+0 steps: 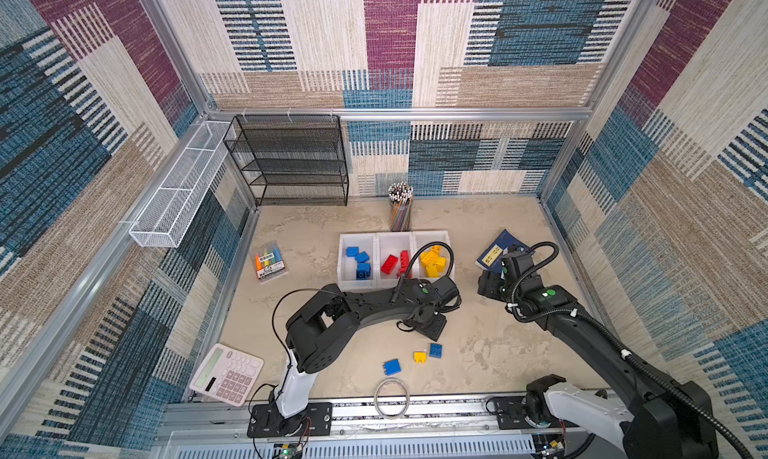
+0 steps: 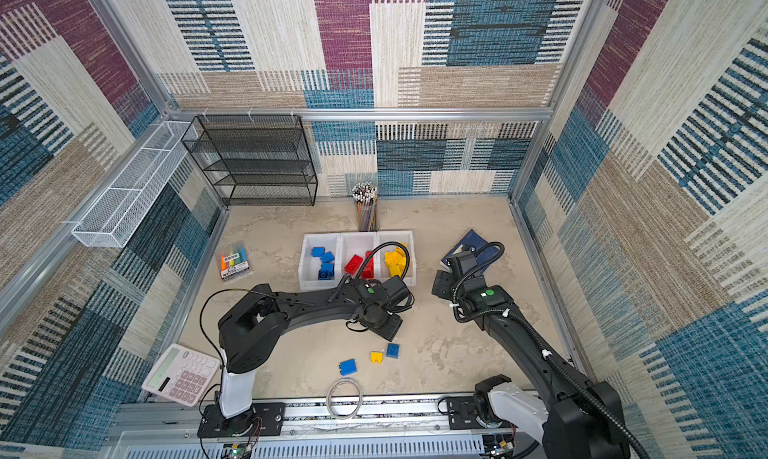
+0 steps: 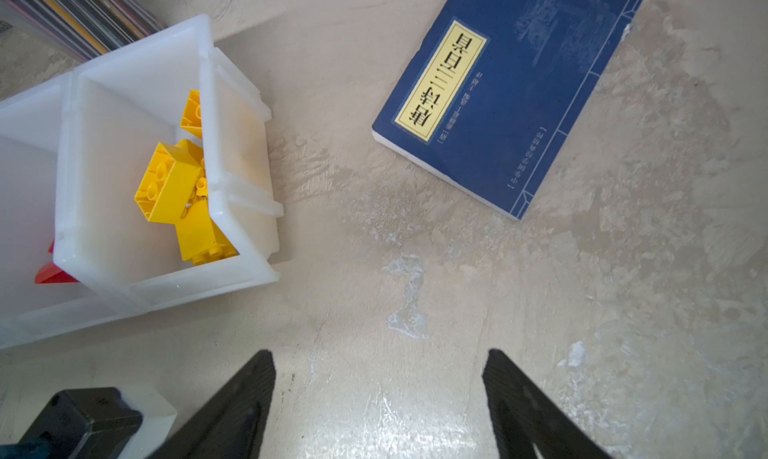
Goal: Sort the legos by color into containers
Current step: 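Grasp a small red brick with the left gripper while the right gripper withdraws, then carry the small red brick with the left gripper and drop it into the red compartment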
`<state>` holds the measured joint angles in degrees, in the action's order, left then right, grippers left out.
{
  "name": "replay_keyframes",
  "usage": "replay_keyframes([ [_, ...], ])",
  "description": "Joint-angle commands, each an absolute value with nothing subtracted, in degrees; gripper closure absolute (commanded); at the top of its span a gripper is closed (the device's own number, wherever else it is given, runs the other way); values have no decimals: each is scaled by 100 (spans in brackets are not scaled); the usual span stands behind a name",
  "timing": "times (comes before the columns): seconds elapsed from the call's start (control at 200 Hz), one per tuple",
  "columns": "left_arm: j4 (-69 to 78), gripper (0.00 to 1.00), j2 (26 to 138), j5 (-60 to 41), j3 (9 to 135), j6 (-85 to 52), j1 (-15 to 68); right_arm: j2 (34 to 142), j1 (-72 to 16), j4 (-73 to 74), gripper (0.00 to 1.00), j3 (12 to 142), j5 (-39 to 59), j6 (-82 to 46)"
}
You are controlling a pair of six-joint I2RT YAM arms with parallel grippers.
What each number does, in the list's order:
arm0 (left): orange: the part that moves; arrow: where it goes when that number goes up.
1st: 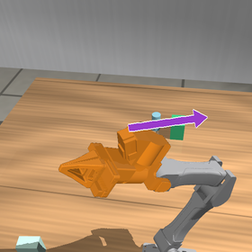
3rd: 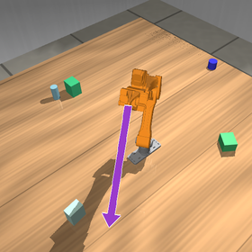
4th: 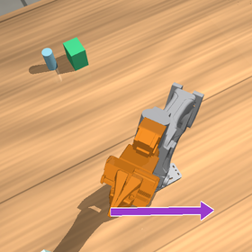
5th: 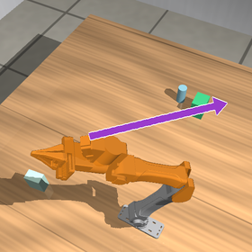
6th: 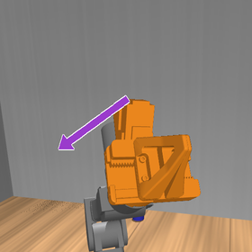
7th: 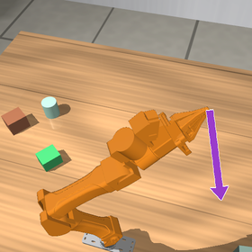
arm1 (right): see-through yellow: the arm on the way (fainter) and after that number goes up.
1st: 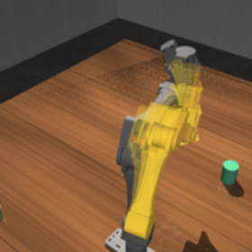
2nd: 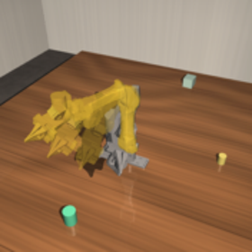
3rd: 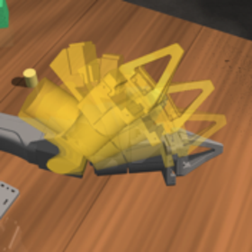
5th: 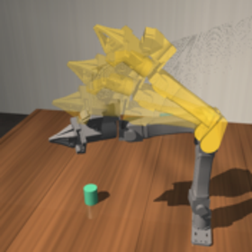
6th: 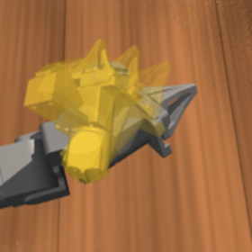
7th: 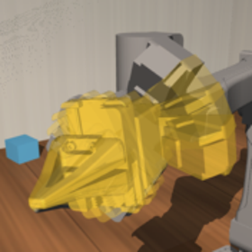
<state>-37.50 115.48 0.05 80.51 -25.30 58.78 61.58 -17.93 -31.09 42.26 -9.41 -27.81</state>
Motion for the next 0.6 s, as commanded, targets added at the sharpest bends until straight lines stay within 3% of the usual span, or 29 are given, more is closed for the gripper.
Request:
replay_keyframes([
  [0.0, -3770, 44, 11713, 0, 8057, -2390, 5896, 6118, -1783, -3023, 18, 4202, -937, -2831],
  [0.341, -3664, 59, 11484, 76, 7928, -2312, 5921, 6113, -1784, -3059, 18, 4208, -940, -2830],
  [0.596, -3525, 60, 10720, 316, 7667, -2159, 5642, 6117, -1784, -3170, 19, 4366, -853, -2781],
])
